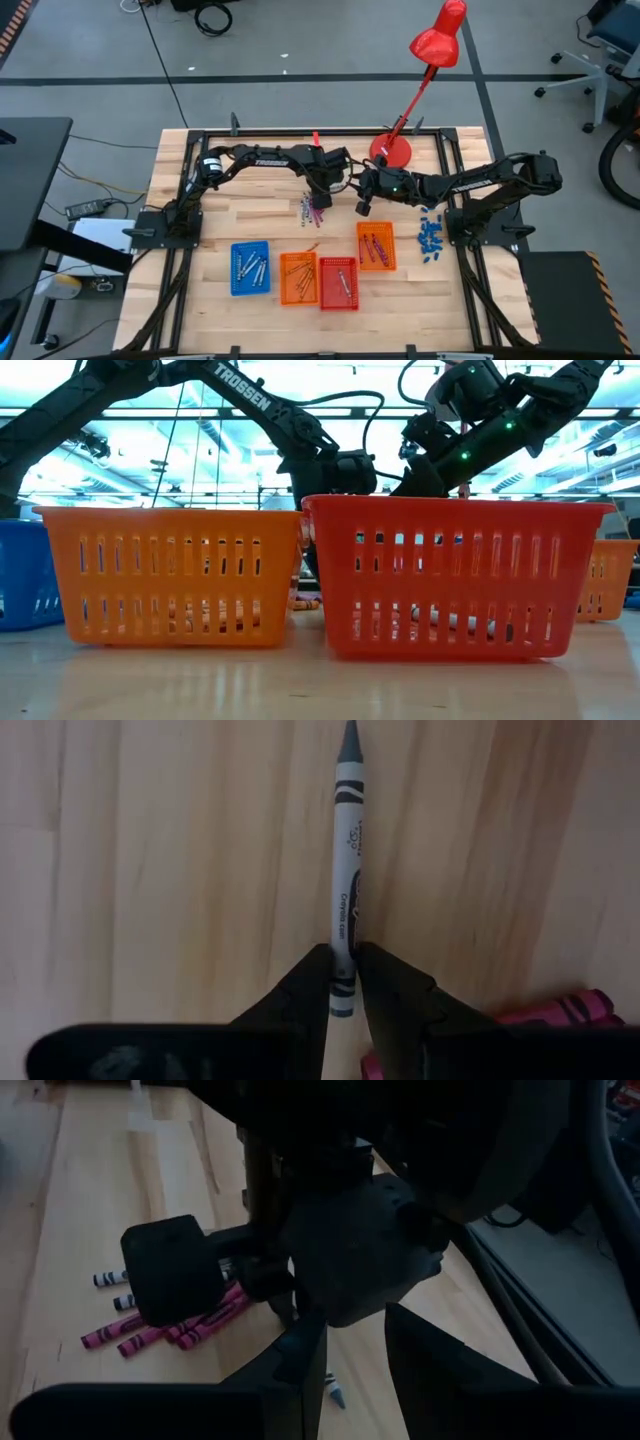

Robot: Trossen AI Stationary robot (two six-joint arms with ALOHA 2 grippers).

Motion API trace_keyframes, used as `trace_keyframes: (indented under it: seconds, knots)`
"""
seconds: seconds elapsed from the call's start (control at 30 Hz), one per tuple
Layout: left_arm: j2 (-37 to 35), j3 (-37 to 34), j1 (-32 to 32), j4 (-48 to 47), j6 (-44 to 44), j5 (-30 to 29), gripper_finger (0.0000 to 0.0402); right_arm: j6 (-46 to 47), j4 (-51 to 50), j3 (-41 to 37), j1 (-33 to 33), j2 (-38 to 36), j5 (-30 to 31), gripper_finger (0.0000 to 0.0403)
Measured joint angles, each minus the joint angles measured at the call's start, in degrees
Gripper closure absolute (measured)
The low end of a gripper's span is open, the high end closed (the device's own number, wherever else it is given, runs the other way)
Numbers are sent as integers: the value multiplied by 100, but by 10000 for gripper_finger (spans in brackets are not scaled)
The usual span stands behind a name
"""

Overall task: Sort crayons
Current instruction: Put the gray crayon into the red bin

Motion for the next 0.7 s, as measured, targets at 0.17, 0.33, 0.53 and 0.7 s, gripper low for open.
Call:
trace_keyframes:
  seconds: [0.17,0.33,0.53,0.7]
  knots:
    - [57,4,15,56,162,9,330,-2,4,0,0,0,-2,293]
    - [87,4,24,96,332,9,330,-13,4,0,0,2,-4,293]
    - [101,2,44,122,328,13,353,-15,2,0,-1,2,-4,293]
    - [109,0,44,127,311,9,386,-15,2,0,0,2,-4,293]
